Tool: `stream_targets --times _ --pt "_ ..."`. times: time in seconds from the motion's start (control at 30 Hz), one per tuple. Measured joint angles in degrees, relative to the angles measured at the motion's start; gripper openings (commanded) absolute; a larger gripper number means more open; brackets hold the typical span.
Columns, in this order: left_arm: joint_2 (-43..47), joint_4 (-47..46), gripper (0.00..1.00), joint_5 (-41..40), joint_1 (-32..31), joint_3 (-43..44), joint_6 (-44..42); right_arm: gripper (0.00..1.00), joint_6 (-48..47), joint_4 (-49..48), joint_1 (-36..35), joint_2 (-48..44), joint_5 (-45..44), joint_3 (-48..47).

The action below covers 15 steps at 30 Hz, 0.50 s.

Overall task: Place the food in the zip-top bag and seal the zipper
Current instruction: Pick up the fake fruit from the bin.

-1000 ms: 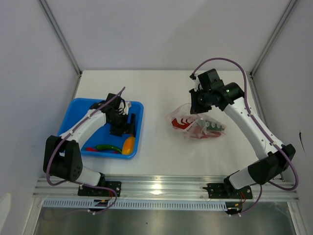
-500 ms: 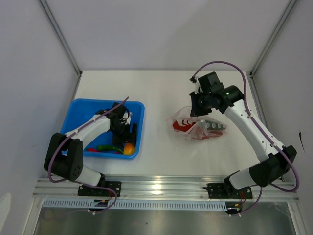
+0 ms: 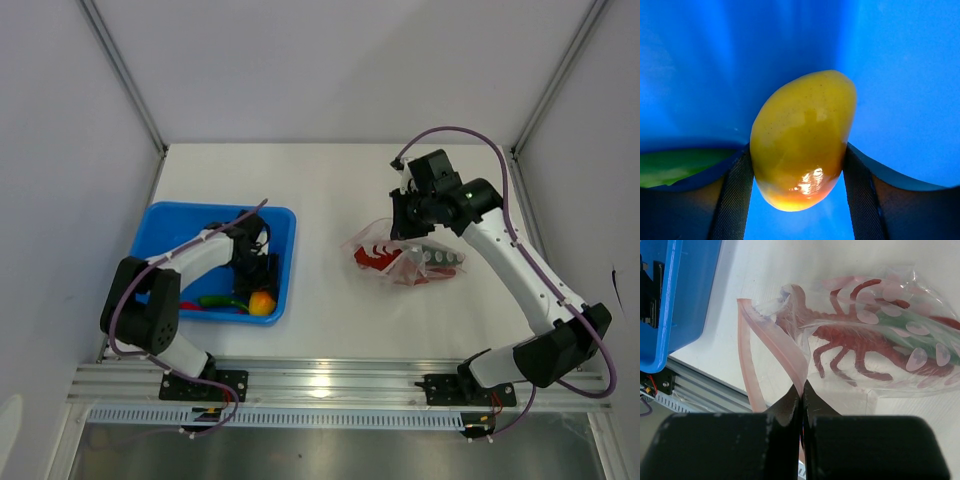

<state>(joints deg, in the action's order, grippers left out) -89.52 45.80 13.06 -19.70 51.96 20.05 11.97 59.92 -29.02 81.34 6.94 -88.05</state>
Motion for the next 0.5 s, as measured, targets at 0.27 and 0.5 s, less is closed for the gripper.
stream_targets --times 0.27,0.5 --pt "4.52 4.85 0.08 -7.63 -0.04 6.56 1.03 0.0 0.0 -0.81 0.0 -0.13 0.02 0.04" --pt "8.09 10.84 0.03 -8.52 -0.04 24.59 1.38 0.0 -0.02 -2.32 0.0 -0.13 0.11 0.07"
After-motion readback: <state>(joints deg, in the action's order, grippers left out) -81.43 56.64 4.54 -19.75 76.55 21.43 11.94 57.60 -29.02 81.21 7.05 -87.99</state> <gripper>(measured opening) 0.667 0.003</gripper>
